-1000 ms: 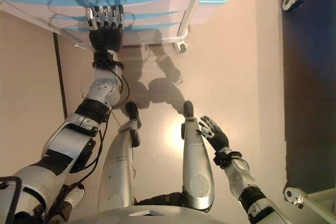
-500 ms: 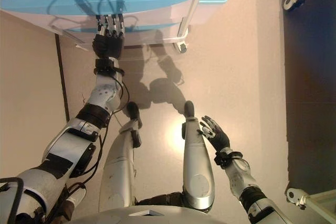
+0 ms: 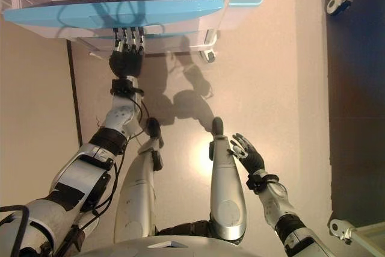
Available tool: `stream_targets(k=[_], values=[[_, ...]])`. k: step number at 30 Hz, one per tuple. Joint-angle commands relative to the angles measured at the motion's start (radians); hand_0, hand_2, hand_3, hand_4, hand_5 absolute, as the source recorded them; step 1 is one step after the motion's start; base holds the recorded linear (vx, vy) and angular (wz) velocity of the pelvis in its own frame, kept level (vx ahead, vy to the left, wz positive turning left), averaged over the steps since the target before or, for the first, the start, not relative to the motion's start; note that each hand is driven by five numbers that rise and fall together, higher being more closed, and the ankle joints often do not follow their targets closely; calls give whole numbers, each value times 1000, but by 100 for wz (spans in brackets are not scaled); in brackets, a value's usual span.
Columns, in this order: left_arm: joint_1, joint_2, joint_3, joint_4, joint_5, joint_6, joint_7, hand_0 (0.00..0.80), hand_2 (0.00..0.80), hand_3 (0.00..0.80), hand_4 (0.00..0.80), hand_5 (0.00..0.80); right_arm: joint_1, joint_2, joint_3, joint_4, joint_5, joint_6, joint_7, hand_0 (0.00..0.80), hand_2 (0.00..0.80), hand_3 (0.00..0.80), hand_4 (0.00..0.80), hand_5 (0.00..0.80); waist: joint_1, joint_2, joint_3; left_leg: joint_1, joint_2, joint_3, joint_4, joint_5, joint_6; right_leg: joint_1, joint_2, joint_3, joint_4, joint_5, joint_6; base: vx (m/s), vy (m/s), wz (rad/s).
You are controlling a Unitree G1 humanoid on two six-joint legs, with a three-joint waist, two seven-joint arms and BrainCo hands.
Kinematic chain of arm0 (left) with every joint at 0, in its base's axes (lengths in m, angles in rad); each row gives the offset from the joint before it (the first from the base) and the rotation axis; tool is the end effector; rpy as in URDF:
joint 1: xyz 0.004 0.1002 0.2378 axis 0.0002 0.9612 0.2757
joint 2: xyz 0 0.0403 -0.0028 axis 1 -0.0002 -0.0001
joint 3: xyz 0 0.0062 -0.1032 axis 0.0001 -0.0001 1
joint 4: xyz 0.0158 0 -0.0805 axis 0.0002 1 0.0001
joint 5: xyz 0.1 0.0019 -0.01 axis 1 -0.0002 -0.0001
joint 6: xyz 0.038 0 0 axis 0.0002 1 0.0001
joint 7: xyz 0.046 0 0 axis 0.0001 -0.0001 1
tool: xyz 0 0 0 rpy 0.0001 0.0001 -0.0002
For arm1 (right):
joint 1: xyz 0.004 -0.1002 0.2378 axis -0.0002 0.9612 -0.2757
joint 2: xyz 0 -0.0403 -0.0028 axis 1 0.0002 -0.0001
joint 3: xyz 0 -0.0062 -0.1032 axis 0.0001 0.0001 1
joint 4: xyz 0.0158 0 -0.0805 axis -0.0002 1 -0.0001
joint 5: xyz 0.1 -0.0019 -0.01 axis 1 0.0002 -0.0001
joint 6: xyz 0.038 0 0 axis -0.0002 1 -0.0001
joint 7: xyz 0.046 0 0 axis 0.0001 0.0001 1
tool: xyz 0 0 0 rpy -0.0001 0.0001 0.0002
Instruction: Open the drawer and pick up the medicine
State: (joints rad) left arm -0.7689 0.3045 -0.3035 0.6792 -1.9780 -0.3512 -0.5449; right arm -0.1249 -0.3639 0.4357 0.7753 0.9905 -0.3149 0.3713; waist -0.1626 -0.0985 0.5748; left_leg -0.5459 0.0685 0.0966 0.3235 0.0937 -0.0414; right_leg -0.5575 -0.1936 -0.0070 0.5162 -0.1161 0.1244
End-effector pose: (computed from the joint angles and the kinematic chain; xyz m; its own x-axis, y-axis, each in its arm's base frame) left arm 0.3336 0.1596 0.1170 0.8382 0.0577 0.5422 0.5309 0.1409 -0.8357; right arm 0.1803 -0.2070 -0.0532 0.9175 0.2689 -0.2931 -0.1099 0.8795 0.4630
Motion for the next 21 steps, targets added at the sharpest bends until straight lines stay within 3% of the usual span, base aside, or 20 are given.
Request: stream_targets(k=[1,9,13,21], values=[[-157,39,98,-170,75,14,-281,800,800,800,800,800,92,27,17,6,-51,26,5,0,0,0,0,0,36,39,-55,0,-77,52,137,-199,89,-17,46,-68,-75,119,-65,0,0,0],[-45,27,139,-68,51,89,-355,800,800,800,800,800,105,42,9,-16,-77,37,-9,0,0,0,0,0,43,36,-55,9,-73,47,134,-194,90,-7,51,-73,-66,109,-69,0,0,0],[-37,27,142,-64,51,94,-360,800,800,800,800,800,106,43,8,-15,-78,37,-8,0,0,0,0,0,44,35,-55,11,-73,47,134,-194,90,-5,52,-74,-66,109,-69,0,0,0],[128,-21,159,-28,61,154,-423,800,800,800,800,800,129,66,-17,-46,-120,58,-19,0,0,0,0,0,63,31,-55,24,-68,37,125,-186,91,15,55,-88,-67,109,-65,-1,-4,0]])
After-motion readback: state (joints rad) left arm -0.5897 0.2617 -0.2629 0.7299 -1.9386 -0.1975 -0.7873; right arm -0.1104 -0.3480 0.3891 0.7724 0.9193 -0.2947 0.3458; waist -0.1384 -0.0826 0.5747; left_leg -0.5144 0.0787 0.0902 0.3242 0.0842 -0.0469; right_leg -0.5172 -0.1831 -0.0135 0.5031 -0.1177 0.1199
